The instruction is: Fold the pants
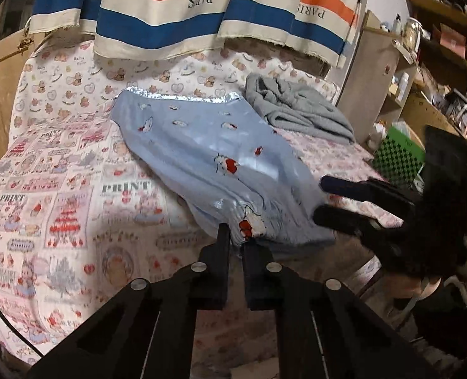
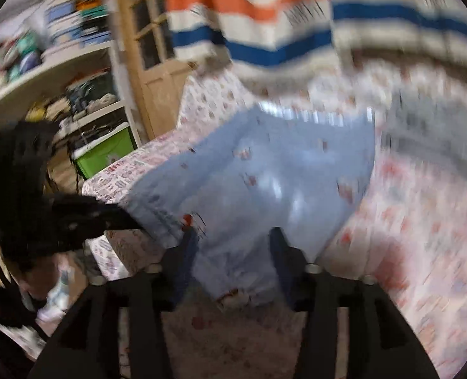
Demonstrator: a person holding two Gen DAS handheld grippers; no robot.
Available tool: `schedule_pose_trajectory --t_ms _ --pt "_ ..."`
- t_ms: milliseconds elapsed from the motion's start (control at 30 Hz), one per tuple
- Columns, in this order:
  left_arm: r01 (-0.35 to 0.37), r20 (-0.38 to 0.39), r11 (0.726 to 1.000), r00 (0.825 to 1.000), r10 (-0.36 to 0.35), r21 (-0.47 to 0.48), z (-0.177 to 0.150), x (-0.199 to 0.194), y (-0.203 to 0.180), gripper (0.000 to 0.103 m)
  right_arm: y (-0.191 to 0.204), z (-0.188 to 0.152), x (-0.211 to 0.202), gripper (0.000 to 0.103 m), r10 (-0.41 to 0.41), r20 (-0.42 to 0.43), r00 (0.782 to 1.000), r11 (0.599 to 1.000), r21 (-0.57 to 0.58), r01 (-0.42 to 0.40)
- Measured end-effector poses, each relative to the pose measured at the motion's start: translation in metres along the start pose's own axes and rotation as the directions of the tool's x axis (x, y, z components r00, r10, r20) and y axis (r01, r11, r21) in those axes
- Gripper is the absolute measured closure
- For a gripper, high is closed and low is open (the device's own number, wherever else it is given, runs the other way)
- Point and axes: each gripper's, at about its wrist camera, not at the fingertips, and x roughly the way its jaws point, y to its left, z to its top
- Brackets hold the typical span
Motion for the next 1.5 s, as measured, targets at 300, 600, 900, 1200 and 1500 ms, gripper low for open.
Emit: schedule_pose_trajectory --t_ms 300,600,900,1200,1500 --pt "0.056 0.009 0.997 0.998 -0.055 -0.045 0.023 0.007 0.01 0.097 0.022 -0.014 0.022 0.045 0.074 -0.096 0.993 0.991 -0.106 -0.084" --pt "0.112 -0.008 0.99 0.994 -0.113 -0.081 0.029 0.017 0.018 0.097 0.003 -0.024 0.047 0.045 0.061 -0.203 0.977 0.997 -0.033 -0.069" --pt "0.108 0.021 0.993 0.994 -0.107 -0.046 0.023 0.007 0.02 0.095 0.002 -0.017 0.039 0.084 0.021 -0.148 0.989 0.997 -0.069 -0.031" --pt "-0.012 0.102 0.985 0.995 -0.005 0.17 -0.002 -0.022 0.012 0.051 -0.027 0.017 0.036 0.085 0.096 -0.126 0.987 0.995 0.021 -0.094" --pt "-0.063 0.104 0.907 0.994 0.022 0.417 0.019 0.017 0.009 0.04 -0.043 0.049 0.049 0.085 0.196 -0.193 0.961 0.979 -0.023 -0.204"
